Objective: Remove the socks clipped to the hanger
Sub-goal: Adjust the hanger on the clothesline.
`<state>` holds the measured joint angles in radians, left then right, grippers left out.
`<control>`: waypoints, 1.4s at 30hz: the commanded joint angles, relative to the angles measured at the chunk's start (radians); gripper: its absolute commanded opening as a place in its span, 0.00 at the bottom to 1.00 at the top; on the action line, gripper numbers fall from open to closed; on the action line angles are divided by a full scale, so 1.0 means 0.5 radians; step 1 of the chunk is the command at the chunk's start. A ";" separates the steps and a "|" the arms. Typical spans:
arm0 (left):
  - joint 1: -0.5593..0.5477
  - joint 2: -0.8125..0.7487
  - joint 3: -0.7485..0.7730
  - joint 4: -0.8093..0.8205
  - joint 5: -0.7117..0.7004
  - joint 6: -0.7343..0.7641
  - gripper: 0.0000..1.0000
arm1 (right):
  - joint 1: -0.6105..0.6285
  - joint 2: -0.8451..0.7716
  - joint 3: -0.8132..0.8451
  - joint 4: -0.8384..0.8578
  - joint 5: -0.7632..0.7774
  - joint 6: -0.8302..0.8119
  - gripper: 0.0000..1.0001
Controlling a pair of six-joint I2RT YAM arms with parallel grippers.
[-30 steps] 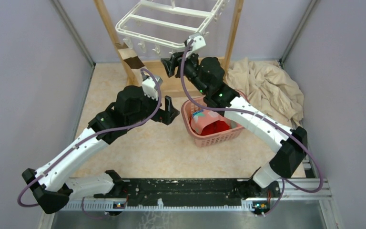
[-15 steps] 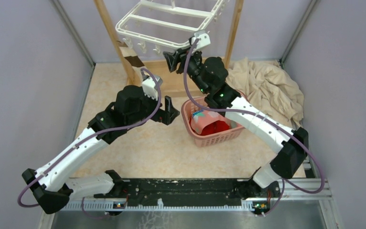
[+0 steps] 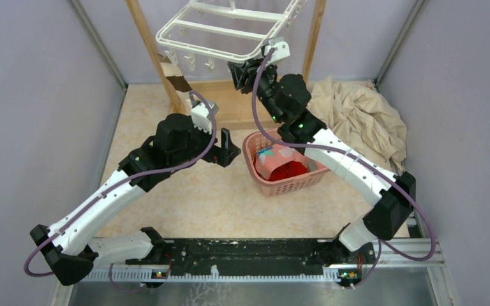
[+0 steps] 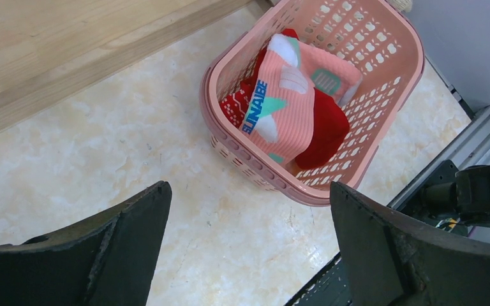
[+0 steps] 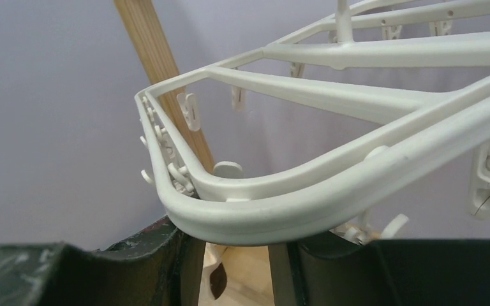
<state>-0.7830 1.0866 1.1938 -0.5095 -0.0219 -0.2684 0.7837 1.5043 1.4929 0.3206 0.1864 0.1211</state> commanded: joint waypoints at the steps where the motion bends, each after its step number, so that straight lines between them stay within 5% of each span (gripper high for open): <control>1: 0.011 0.005 0.015 0.012 0.030 0.020 0.99 | -0.089 -0.127 0.011 0.063 0.016 0.085 0.38; 20: 0.011 0.011 0.038 -0.005 0.030 0.026 0.99 | -0.589 -0.121 0.001 0.001 -0.135 0.343 0.38; 42: 0.012 -0.011 0.059 -0.037 0.032 0.060 0.99 | -1.014 0.283 0.338 -0.053 -0.343 0.511 0.40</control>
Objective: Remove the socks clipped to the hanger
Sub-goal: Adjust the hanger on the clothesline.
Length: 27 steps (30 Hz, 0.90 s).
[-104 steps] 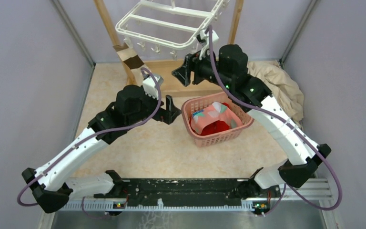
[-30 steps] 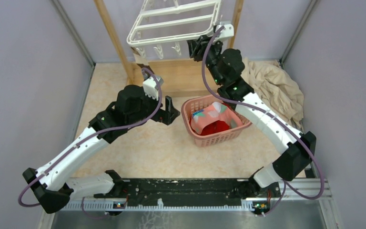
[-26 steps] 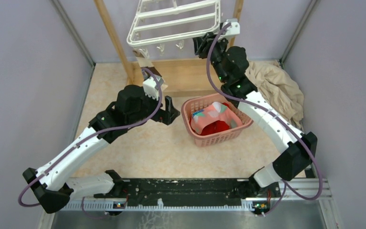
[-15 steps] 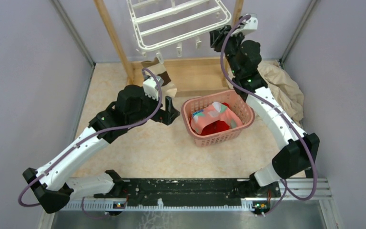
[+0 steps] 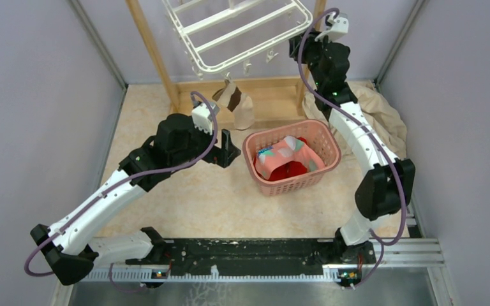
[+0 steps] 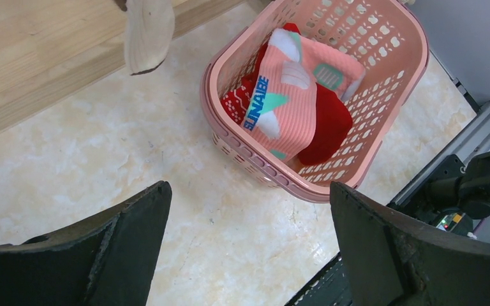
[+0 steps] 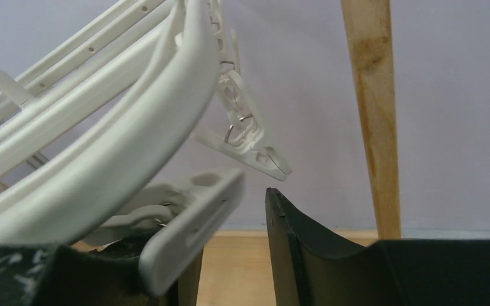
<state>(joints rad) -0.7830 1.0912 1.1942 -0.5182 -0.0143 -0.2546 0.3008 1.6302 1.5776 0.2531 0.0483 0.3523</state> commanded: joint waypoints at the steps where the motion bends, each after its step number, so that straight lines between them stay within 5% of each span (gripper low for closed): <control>1: 0.011 -0.021 0.058 -0.023 0.019 0.034 0.99 | -0.059 0.046 0.185 0.078 -0.080 0.055 0.40; 5: 0.011 -0.025 0.063 -0.032 0.019 0.031 0.99 | -0.093 0.081 0.223 0.063 -0.136 0.077 0.42; 14: 0.012 -0.103 -0.105 0.092 -0.041 0.073 0.99 | -0.097 -0.099 0.081 0.022 -0.335 0.139 0.67; 27: 0.011 -0.246 -0.534 0.534 -0.183 0.174 0.99 | -0.097 -0.531 -0.329 -0.292 -0.411 0.239 0.72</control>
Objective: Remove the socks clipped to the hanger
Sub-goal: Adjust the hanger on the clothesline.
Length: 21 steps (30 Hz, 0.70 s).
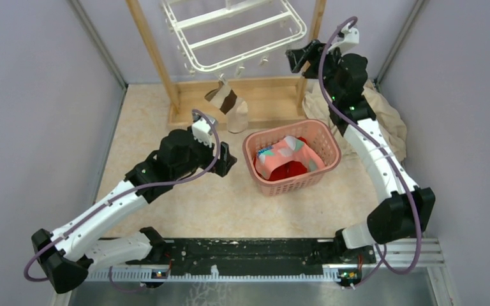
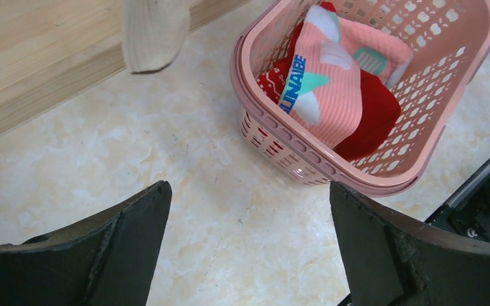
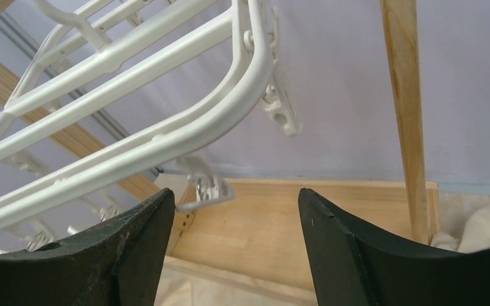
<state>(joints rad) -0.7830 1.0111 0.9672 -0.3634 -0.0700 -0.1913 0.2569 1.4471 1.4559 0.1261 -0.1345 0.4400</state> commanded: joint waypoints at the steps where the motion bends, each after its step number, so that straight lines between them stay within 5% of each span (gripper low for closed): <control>1: 0.011 -0.098 -0.107 0.257 -0.076 0.055 0.99 | -0.009 -0.185 -0.111 -0.056 -0.060 0.074 0.73; 21: 0.011 -0.053 -0.355 0.653 -0.224 0.180 0.99 | 0.024 -0.495 -0.327 -0.222 -0.244 0.202 0.77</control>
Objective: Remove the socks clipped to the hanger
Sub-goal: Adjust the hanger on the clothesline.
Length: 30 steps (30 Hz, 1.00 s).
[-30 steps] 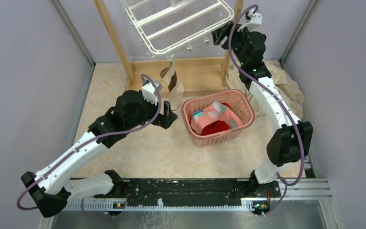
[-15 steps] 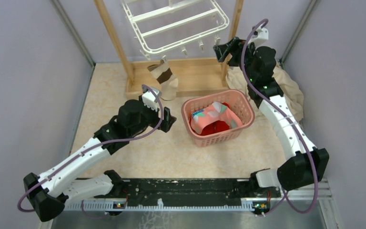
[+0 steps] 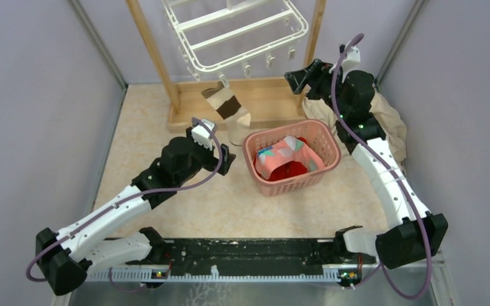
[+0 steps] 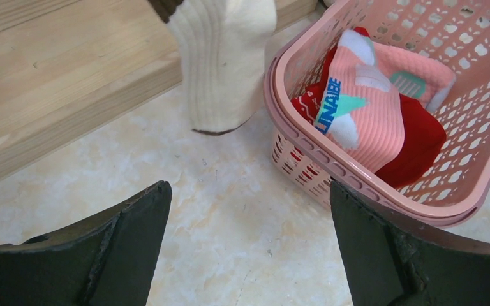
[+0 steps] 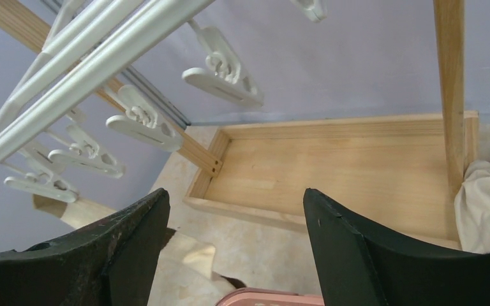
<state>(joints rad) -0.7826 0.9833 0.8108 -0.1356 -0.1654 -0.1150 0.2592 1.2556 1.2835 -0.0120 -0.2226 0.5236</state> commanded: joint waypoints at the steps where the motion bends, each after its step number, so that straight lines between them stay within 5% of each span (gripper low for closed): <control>1: 0.010 0.006 -0.060 0.236 -0.034 0.025 0.99 | 0.023 -0.118 0.016 0.052 -0.076 0.041 0.78; 23: 0.013 0.134 -0.474 1.067 -0.500 0.111 0.99 | 0.072 -0.279 -0.079 -0.070 -0.161 0.015 0.77; 30: 0.047 0.392 -0.453 1.393 -0.338 0.214 0.99 | 0.121 -0.341 -0.144 -0.117 -0.178 0.012 0.77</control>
<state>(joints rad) -0.7761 1.1137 0.5766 0.4179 -0.3721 -0.0452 0.3004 1.1305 1.2110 -0.0841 -0.2947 0.5423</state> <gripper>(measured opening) 0.989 0.767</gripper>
